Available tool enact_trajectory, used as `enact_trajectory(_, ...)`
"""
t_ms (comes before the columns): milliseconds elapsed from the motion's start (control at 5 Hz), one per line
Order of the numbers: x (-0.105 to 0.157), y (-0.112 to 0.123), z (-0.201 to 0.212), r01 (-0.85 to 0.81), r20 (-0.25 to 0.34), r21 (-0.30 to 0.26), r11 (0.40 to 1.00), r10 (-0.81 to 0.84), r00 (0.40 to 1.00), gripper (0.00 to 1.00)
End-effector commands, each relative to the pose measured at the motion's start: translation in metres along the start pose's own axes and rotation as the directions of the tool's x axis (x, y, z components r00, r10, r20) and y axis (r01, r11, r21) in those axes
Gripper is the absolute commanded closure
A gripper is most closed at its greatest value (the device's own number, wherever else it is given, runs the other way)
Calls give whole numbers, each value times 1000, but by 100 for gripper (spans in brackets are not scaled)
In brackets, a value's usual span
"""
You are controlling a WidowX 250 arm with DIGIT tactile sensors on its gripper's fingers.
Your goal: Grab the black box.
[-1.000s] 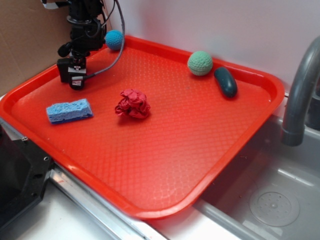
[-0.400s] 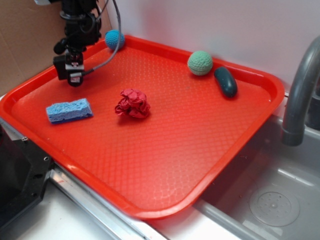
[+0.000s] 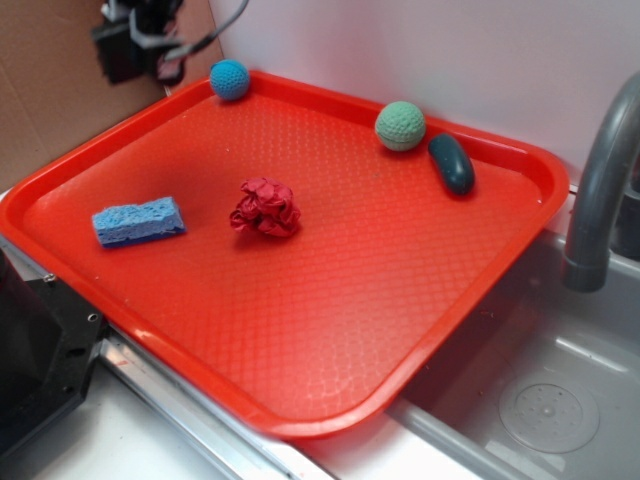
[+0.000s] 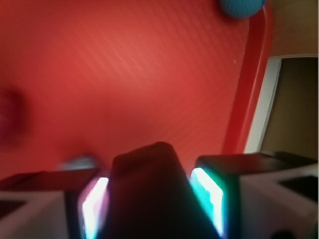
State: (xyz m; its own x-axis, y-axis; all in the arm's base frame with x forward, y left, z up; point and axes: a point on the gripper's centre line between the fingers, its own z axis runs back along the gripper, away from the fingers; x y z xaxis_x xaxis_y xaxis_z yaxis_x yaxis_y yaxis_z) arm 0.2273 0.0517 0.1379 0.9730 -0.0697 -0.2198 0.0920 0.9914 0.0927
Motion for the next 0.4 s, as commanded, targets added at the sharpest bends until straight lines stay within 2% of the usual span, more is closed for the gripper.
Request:
enact_trajectory(0, -35, -19, 127, -182, 198, -250, 951, 234, 952, 100)
enact_trajectory(200, -39, -22, 122, -188, 211, -248, 950, 242, 947, 100)
